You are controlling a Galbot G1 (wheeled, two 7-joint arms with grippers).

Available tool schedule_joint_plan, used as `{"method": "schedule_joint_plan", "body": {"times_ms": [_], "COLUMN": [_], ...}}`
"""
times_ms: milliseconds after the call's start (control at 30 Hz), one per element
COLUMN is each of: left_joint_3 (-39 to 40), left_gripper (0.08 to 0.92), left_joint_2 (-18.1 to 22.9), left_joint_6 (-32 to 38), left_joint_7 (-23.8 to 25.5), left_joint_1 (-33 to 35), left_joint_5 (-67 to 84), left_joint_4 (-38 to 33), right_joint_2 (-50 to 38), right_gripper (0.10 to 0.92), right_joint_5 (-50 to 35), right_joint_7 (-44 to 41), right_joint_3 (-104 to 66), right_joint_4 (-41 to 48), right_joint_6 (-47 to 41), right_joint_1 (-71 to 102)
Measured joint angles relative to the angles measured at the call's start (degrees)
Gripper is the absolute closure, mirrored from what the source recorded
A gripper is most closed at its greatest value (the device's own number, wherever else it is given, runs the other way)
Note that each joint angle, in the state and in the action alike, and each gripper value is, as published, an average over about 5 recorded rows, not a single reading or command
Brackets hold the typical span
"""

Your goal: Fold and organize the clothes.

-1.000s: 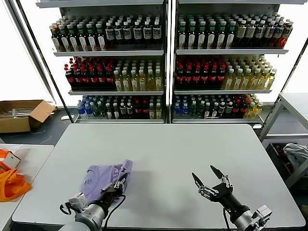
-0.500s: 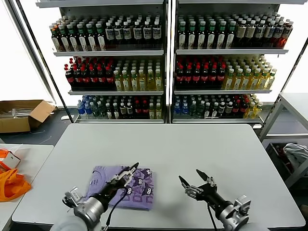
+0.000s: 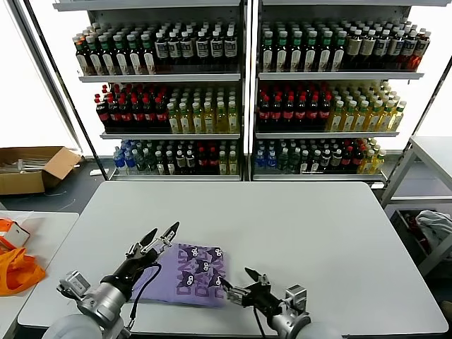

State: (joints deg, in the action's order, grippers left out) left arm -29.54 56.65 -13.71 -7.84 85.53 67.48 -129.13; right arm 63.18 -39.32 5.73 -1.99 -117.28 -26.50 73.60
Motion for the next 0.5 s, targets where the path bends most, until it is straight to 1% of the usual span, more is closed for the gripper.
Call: {"method": "schedule_joint_plan", "body": {"times_ms": [67,167,500], "left_joint_3": [-0.3,-0.5,-1.2], "left_gripper": [0.177,0.177,0.177], "left_joint_2": [0.1,0.4,1.4], "left_joint_6": [0.1,0.2,0.0], "left_joint_7": [0.5,1.1,2.8], "left_joint_1": [0.3,0.3,1.4], "left_joint_5": [-0.6,-1.4,-3.4], "left_joint_4": [-0.1,-0.2,-1.1], "right_joint_2": [0.7,2.0,4.8], "right_gripper": [0.218,0.279,0.572], "right_joint_5": [0.0,0.0,-0.3], "right_joint_7": [1.0,2.1,3.2], "right_joint_3": [1.5,3.2,6.2], "right_joint_4": [0.8,1.9,4.0], "right_joint_6": [-0.5,-1.1,-2.2], "right_joint_1": [-0.9,-2.2,-4.9]}}
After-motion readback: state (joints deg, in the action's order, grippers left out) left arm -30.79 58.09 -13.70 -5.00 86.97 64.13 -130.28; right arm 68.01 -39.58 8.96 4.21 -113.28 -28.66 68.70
